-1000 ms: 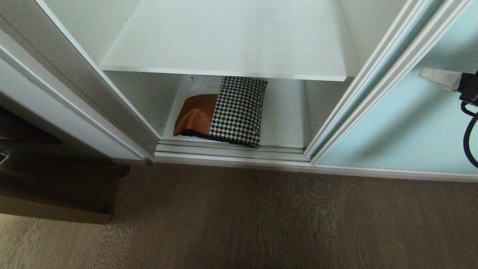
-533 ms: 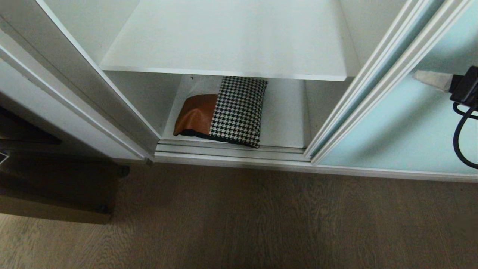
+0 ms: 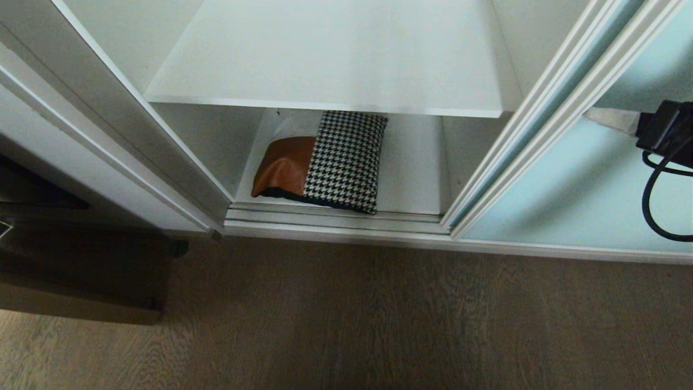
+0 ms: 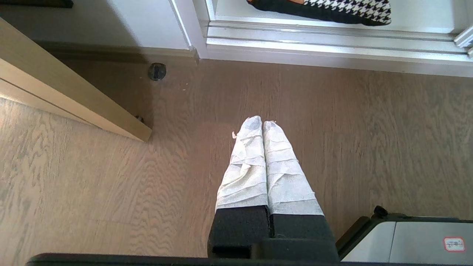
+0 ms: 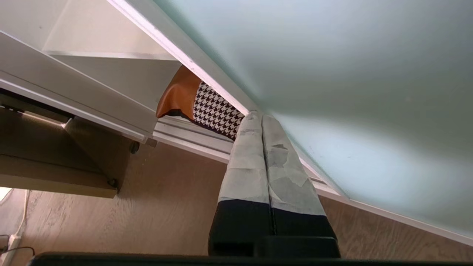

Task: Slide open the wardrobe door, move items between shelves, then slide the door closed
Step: Close the door

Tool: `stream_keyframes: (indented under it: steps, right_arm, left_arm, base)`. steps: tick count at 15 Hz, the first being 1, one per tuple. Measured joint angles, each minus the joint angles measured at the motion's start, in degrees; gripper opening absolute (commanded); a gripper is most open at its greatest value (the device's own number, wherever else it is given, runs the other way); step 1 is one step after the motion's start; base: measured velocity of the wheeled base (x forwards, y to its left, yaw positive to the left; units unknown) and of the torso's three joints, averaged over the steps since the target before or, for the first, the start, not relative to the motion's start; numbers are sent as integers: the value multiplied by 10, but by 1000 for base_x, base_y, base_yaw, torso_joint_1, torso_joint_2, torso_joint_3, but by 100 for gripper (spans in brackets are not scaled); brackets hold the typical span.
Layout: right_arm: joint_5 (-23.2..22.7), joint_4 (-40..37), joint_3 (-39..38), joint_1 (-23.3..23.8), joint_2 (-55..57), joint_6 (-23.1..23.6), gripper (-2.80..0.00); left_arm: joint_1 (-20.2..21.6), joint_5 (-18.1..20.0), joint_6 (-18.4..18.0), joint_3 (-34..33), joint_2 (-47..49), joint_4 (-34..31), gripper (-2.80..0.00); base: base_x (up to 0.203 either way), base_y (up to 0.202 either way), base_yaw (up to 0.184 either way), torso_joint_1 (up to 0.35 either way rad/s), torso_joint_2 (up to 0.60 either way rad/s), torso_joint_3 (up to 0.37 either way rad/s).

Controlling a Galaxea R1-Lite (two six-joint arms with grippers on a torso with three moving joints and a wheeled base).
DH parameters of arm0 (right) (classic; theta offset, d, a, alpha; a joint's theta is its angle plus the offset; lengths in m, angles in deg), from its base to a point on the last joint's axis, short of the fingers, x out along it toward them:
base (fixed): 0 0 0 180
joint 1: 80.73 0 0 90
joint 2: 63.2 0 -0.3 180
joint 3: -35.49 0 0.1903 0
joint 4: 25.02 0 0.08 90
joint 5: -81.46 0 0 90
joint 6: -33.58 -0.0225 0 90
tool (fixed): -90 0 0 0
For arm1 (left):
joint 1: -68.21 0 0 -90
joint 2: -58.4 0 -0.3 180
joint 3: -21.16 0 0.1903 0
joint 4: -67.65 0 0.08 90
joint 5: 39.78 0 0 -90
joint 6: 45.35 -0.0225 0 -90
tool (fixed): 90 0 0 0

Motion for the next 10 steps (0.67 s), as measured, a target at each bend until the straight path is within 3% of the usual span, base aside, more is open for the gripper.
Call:
stream_keyframes:
  steps: [10]
  right_arm:
    - [3, 5, 3, -19, 10, -1, -280]
  left_arm:
    - [0, 0, 0, 0, 0, 0, -280]
  base:
    - [0, 0, 0, 0, 0, 0]
